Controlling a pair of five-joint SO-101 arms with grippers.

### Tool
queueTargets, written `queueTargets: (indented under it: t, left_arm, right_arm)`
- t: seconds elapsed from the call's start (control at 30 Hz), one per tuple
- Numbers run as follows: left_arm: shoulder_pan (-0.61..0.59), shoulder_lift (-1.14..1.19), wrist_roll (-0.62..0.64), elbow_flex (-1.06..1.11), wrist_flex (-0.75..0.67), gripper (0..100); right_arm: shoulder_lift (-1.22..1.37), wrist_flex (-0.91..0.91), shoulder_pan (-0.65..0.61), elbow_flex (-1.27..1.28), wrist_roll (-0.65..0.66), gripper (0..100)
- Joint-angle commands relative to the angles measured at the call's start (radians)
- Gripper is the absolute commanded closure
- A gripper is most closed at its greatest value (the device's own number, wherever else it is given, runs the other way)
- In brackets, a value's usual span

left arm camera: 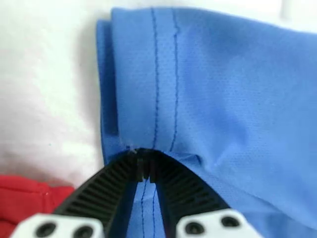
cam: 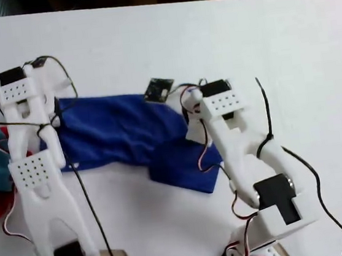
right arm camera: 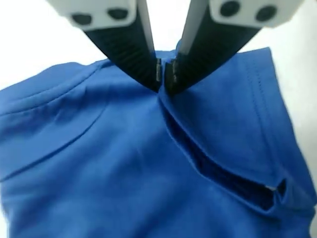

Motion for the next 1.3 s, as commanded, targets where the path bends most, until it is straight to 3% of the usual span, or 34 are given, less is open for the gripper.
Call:
queueTargets:
  t: [0.0, 0.53, 1.27]
  left_arm:
    - [-0.025, 0.006, -0.014, -0.012, 0.011, 97]
    - [-0.025, 0.006, -0.014, -0.012, 0.011, 97]
    - [-0.025, 0.006, -0.014, -0.012, 0.011, 97]
  right_arm:
    - [-0.01, -0.047, 0.01, -0.038, -0.009, 97.9]
    - [0.219, -0.114, 0.01, -0.204, -0.009, 97.9]
    - [0.231, -0.254, -0.004, -0.199, -0.009, 97.4]
